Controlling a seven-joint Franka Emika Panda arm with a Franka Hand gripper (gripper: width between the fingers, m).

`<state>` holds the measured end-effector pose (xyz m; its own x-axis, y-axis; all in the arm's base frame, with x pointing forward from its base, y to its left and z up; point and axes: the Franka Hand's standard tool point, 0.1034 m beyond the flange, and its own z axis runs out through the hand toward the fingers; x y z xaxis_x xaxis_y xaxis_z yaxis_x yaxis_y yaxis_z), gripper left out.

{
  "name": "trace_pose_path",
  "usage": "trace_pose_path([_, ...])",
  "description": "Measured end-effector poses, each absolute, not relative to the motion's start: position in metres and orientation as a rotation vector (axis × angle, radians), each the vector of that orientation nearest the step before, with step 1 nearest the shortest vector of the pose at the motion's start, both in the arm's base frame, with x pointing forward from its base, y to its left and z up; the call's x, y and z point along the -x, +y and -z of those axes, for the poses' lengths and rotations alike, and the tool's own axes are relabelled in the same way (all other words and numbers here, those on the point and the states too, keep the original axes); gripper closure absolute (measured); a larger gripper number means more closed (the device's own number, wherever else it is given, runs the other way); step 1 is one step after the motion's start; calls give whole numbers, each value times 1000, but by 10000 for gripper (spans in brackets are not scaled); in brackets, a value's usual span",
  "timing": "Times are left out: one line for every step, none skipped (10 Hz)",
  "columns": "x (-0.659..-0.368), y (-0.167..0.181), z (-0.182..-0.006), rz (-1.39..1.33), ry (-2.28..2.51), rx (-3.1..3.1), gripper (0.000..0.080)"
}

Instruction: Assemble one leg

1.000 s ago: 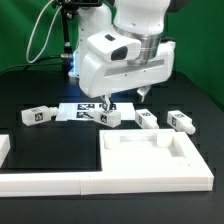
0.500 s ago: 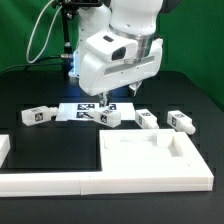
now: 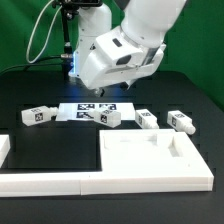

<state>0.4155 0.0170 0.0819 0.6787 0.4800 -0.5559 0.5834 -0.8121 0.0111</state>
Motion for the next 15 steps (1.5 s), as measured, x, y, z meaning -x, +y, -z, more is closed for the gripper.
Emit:
trace_pose_path([-413, 17, -82, 923, 856, -2658, 151])
trace_pose_path([-413, 19, -80, 1014, 850, -2614, 151])
trace_pose_path([-414, 21, -77, 1060, 847, -2589, 151])
trace_pose_path([-409, 20, -77, 1146, 835, -2548, 151])
trace_pose_path([-406, 13, -70, 1155, 831, -2553, 151])
trace_pose_path([-400, 11, -70, 1194, 770, -2534, 151])
trace_pose_path([-401, 15, -67, 1255, 730, -2488, 151])
trace_pose_path([-407, 20, -60, 1305, 709, -2444, 151])
trace_pose_path([-411, 22, -56, 1300, 719, -2445, 151])
trace_pose_path([-410, 21, -57, 1300, 718, -2445, 151])
trace_pose_path([-410, 21, -57, 1301, 718, -2445, 151])
trace_pose_path([-410, 21, -54, 1306, 716, -2442, 151])
trace_pose_path([-412, 21, -45, 1316, 716, -2436, 151])
trace_pose_path([-411, 21, -39, 1324, 718, -2431, 151])
trace_pose_path([-410, 21, -33, 1320, 724, -2434, 151])
